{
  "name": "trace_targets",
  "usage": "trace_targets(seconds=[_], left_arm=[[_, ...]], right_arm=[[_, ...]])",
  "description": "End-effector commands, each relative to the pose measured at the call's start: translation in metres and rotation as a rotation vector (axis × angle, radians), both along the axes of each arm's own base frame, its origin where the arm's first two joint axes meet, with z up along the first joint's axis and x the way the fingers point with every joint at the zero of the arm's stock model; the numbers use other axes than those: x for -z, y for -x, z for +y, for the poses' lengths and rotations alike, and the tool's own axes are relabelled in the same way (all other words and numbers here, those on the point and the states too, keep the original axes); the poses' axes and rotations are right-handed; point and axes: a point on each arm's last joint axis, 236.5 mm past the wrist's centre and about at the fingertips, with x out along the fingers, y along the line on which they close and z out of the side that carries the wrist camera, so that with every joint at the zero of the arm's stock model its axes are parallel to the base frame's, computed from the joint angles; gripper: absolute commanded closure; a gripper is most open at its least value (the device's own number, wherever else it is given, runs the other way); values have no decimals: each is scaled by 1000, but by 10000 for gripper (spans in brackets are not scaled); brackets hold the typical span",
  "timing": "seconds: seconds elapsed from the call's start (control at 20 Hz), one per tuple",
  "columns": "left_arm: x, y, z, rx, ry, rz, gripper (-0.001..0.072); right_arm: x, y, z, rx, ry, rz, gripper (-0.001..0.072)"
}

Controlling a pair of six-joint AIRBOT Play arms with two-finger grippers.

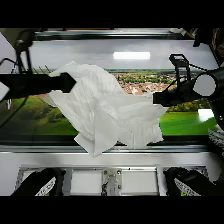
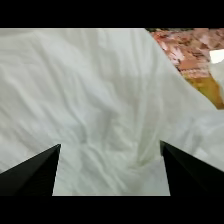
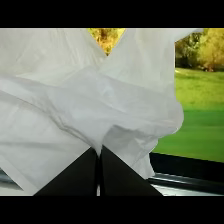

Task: Fold the clothes and pants, and hang the long-sleeved shirts on hangers.

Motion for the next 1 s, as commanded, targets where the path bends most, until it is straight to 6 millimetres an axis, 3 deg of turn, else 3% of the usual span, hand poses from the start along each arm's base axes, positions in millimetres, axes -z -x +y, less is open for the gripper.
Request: trace_targets(seconds=[0.0,0.15,0.3,0.5,0.65,0.95], left_arm=[[10,-12,80,-148,-68,25,14],[38,-22,172,-344,-222,89,14],[74,-16,268,-518,-393,207,14],[127,-18,353,-662,-407,284,14],[164,-38,396,-683,-428,257,14],[236,-80,433,-658,-439,337,16]], right_arm=[[0,0,0,-2,0,1,696],[0,0,0,-2,0,1,696],[0,0,0,-2,0,1,696],[0,0,0,-2,0,1,696],[0,0,0,-2,1,2,696],[0,0,0,-2,0,1,696]])
